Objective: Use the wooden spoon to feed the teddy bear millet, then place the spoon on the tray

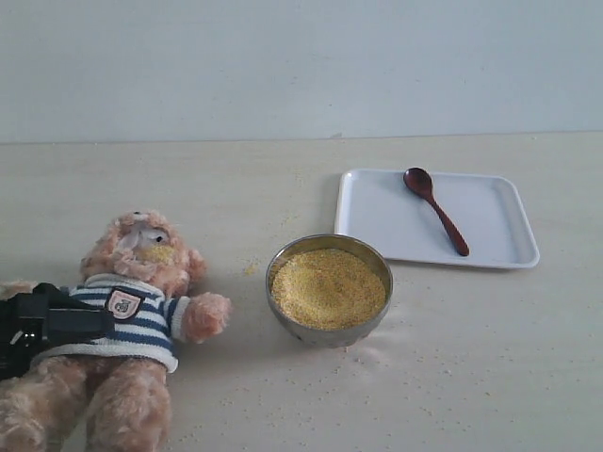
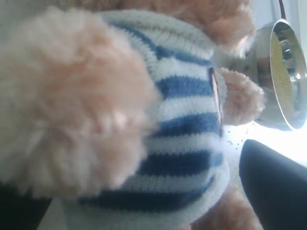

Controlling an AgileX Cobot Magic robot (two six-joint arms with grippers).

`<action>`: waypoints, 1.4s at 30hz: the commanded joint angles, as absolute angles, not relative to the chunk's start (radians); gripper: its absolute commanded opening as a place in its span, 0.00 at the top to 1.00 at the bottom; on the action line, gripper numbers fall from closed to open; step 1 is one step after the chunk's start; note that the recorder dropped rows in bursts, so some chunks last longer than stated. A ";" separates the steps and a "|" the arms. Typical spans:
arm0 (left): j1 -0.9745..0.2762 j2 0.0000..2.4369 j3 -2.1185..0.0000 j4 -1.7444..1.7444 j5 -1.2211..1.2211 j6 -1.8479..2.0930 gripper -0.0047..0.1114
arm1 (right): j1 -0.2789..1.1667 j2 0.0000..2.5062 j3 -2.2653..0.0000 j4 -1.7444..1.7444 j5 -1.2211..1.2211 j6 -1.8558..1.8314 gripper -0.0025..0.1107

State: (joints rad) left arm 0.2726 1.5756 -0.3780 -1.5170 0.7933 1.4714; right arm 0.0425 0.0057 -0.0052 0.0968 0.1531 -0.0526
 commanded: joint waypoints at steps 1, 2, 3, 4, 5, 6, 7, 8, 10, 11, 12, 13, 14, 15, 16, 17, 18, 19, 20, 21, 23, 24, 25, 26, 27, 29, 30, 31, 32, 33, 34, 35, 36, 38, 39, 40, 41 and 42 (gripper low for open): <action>0.305 1.492 -0.373 -1.471 0.797 1.393 0.16 | 0.039 0.000 0.000 0.092 0.147 -0.058 0.98; 0.310 1.477 -0.373 -1.465 0.797 1.380 0.16 | 0.039 0.000 0.000 0.092 0.147 -0.058 0.98; 0.315 1.458 -0.373 -1.453 0.799 1.363 0.16 | 0.039 0.000 0.000 0.092 0.147 -0.058 0.98; 0.318 1.437 -0.373 -1.444 0.800 1.343 0.16 | 0.039 0.000 0.000 0.092 0.147 -0.058 0.98; 0.318 1.415 -0.373 -1.437 0.800 1.334 0.16 | 0.039 0.000 0.000 0.092 0.147 -0.058 0.98; 0.318 1.393 -0.373 -1.430 0.800 1.323 0.16 | 0.039 0.000 0.000 0.092 0.147 -0.058 0.98; 0.318 1.369 -0.373 -1.422 0.800 1.307 0.16 | 0.039 0.000 0.000 0.092 0.147 -0.058 0.98; 0.318 1.349 -0.373 -1.416 0.800 1.289 0.16 | 0.039 0.000 0.000 0.092 0.147 -0.058 0.98; 0.318 1.299 -0.373 -1.412 0.793 1.265 0.16 | 0.039 0.000 0.000 0.092 0.147 -0.058 0.98; 0.318 1.278 -0.373 -1.409 0.789 1.251 0.16 | 0.039 0.000 0.000 0.092 0.147 -0.058 0.98; 0.318 1.251 -0.373 -1.401 0.784 1.232 0.16 | 0.039 0.000 0.000 0.092 0.147 -0.058 0.98; 0.318 1.195 -0.373 -1.375 0.776 1.193 0.16 | 0.039 0.000 0.000 0.092 0.147 -0.058 0.98; 0.318 1.167 -0.373 -1.354 0.775 1.173 0.16 | 0.039 0.000 0.000 0.092 0.147 -0.058 0.98; 0.318 1.116 -0.373 -1.301 0.774 1.131 0.17 | 0.039 0.000 0.000 0.092 0.147 -0.058 0.98; 0.318 1.087 -0.373 -1.268 0.774 1.102 0.19 | 0.039 0.000 0.000 0.092 0.147 -0.058 0.98; 0.318 1.035 -0.373 -1.201 0.769 1.043 0.24 | 0.039 0.000 0.000 0.092 0.147 -0.058 0.98; 0.318 1.000 -0.373 -1.154 0.769 1.000 0.28 | 0.039 0.000 0.000 0.092 0.147 -0.058 0.98; 0.318 0.946 -0.373 -1.104 0.782 0.958 0.36 | 0.039 0.000 0.000 0.092 0.147 -0.058 0.98; 0.318 0.899 -0.373 -1.074 0.805 0.935 0.45 | 0.039 0.000 0.000 0.092 0.147 -0.058 0.98; 0.318 0.861 -0.373 -1.073 0.831 0.935 0.51 | 0.039 0.000 0.000 0.092 0.147 -0.058 0.98; 0.318 0.761 -0.373 -1.092 0.890 0.931 0.69 | 0.039 0.000 0.000 0.092 0.147 -0.058 0.98; 0.318 0.706 -0.373 -1.102 0.909 0.907 0.78 | 0.039 0.000 0.000 0.092 0.147 -0.058 0.98; 0.318 0.665 -0.373 -1.110 0.918 0.876 0.85 | 0.039 0.000 0.000 0.092 0.147 -0.058 0.98; 0.318 0.611 -0.373 -1.117 0.925 0.849 0.91 | 0.039 0.000 0.000 0.092 0.147 -0.058 0.98; 0.318 0.570 -0.373 -1.117 0.930 0.839 0.92 | 0.039 0.000 0.000 0.092 0.147 -0.058 0.98; 0.318 0.493 -0.373 -1.117 0.934 0.819 0.92 | 0.039 0.000 0.000 0.092 0.147 -0.058 0.98; 0.318 0.470 -0.373 -1.117 0.934 0.807 0.92 | 0.039 0.000 0.000 0.092 0.147 -0.058 0.98; 0.318 0.452 -0.373 -1.117 0.934 0.800 0.92 | 0.039 0.000 0.000 0.092 0.147 -0.058 0.98; 0.318 0.438 -0.373 -1.119 0.934 0.792 0.92 | 0.039 0.000 0.000 0.092 0.147 -0.058 0.98; 0.318 0.427 -0.373 -1.125 0.938 0.784 0.92 | 0.039 0.000 0.000 0.092 0.147 -0.058 0.98; 0.318 0.420 -0.373 -1.137 0.944 0.777 0.92 | 0.039 0.000 0.000 0.092 0.147 -0.058 0.98; 0.318 0.412 -0.373 -1.157 0.951 0.774 0.92 | 0.039 0.000 0.000 0.092 0.147 -0.058 0.98; 0.318 0.405 -0.373 -1.184 0.955 0.774 0.92 | 0.039 0.000 0.000 0.092 0.147 -0.058 0.98; 0.318 0.389 -0.373 -1.230 0.955 0.774 0.92 | 0.039 0.000 0.000 0.092 0.147 -0.058 0.98; 0.318 0.379 -0.373 -1.252 0.944 0.778 0.92 | 0.039 0.000 0.000 0.092 0.147 -0.058 0.98; 0.318 0.366 -0.373 -1.267 0.929 0.778 0.92 | 0.039 0.000 0.000 0.092 0.147 -0.058 0.98; 0.318 0.351 -0.373 -1.279 0.907 0.778 0.92 | 0.039 0.000 0.000 0.092 0.147 -0.058 0.98; 0.318 0.332 -0.373 -1.291 0.878 0.778 0.92 | 0.039 0.000 0.000 0.092 0.147 -0.058 0.98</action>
